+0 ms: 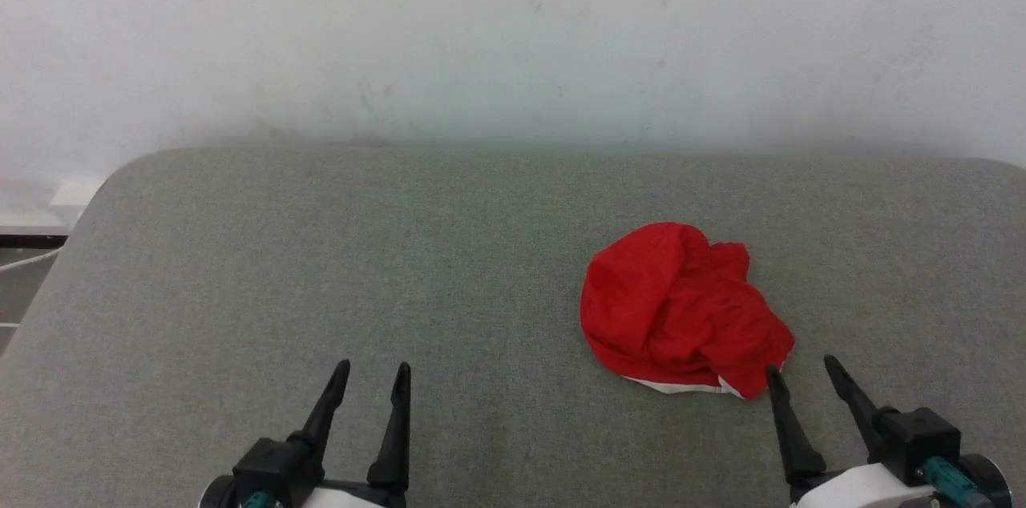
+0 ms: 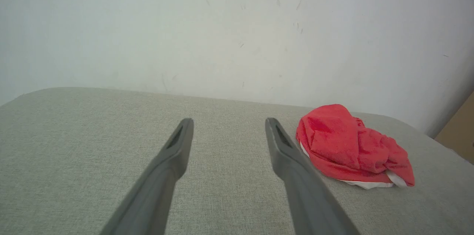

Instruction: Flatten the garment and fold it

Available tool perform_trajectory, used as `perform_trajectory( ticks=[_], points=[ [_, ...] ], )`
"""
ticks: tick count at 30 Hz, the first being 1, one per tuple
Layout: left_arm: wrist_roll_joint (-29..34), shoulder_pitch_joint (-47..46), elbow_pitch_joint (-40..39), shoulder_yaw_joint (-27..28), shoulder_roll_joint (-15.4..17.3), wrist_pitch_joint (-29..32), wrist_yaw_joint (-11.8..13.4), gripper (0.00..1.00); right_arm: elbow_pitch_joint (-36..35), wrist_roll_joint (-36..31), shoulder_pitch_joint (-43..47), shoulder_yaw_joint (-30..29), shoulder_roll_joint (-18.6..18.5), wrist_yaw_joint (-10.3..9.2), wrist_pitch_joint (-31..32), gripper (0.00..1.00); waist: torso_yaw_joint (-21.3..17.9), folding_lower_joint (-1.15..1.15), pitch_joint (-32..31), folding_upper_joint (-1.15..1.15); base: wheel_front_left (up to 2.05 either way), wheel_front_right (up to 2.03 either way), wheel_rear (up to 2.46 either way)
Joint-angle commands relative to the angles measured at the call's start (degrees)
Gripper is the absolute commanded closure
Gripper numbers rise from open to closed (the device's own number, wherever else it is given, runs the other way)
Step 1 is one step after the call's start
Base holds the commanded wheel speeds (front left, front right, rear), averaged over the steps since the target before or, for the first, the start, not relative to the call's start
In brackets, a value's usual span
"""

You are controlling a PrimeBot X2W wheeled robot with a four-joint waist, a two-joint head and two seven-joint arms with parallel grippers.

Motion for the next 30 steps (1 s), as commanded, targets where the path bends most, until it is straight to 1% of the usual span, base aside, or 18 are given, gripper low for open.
perform_trajectory(
  ticks=[1, 4, 7, 9, 12, 16, 20, 27, 28, 29, 30],
  points=[
    [0.6, 0.1, 0.0, 0.4, -0.3, -0.3, -0.5, 0.00, 0.1, 0.4, 0.4, -0.4, 0.1, -0.12, 0.3, 0.00, 0.3, 0.00, 0.3, 0.00, 0.00, 0.00, 0.00],
    [1.5, -0.6, 0.2, 0.5, -0.8, -0.3, -1.4, 0.00, 0.6, 1.8, -0.6, -2.5, 0.1, -0.12, 3.2, 0.00, 1.2, 0.00, 1.2, 0.00, 0.00, 0.00, 0.00],
    [2.2, -1.4, 0.8, 0.3, -1.4, -0.3, -2.1, 0.00, 2.8, 0.5, -3.2, -5.1, 0.0, -0.12, 11.3, 0.00, 2.6, 0.00, 2.5, 0.00, 0.00, 0.00, 0.00],
    [2.4, -1.9, 1.4, 0.1, -1.7, -0.3, -2.4, 0.00, 4.7, 1.6, -5.8, -6.6, -0.2, -0.12, 17.3, 0.00, 3.8, 0.00, 3.3, 0.00, 0.00, 0.00, 0.00],
    [3.0, -2.8, 2.0, -0.2, -2.1, -0.3, -2.8, 0.00, 7.7, 2.6, -9.5, -7.2, -2.3, -0.12, 25.0, 0.00, 5.9, 0.00, 4.8, 0.00, 0.00, 0.00, 0.00],
    [3.4, -3.8, 2.6, -0.4, -2.5, -0.3, -3.0, 0.00, 11.8, 3.3, -13.9, -8.9, -4.0, -0.12, 32.4, 0.00, 8.3, 0.00, 6.5, 0.00, 0.00, 0.00, 0.00],
    [3.8, -4.5, 2.9, -0.4, -2.7, -0.3, -3.1, 0.00, 15.3, 3.8, -17.2, -10.5, -4.8, -0.12, 35.4, 0.00, 10.3, 0.00, 7.8, 0.00, 0.00, 0.00, 0.00],
    [4.0, -5.3, 3.2, -0.5, -2.9, -0.3, -3.2, 0.00, 20.4, 3.1, -19.1, -10.7, -5.6, -0.12, 34.8, 0.00, 11.8, 0.00, 8.9, 0.00, 0.00, 0.00, 0.00],
    [4.0, -5.3, 3.3, -0.5, -2.9, -0.3, -3.3, 0.00, 21.1, 2.9, -19.1, -10.6, -5.7, -0.12, 34.2, 0.52, 11.9, 0.00, 8.9, 0.00, 0.00, 0.00, 0.00],
    [4.0, -5.4, 3.3, -0.5, -2.9, -0.3, -3.2, 0.00, 21.5, 2.6, -19.2, -10.9, -5.8, -0.12, 33.2, 0.92, 11.9, 0.00, 9.0, 0.00, 0.00, 0.00, 0.00],
    [4.0, -5.3, 3.4, -0.5, -3.0, -0.3, -3.2, 0.00, 21.7, 2.2, -19.3, -11.4, -5.8, -0.12, 31.9, 1.00, 11.9, 0.00, 8.9, 0.00, 0.00, 0.00, 0.00]
  ],
)
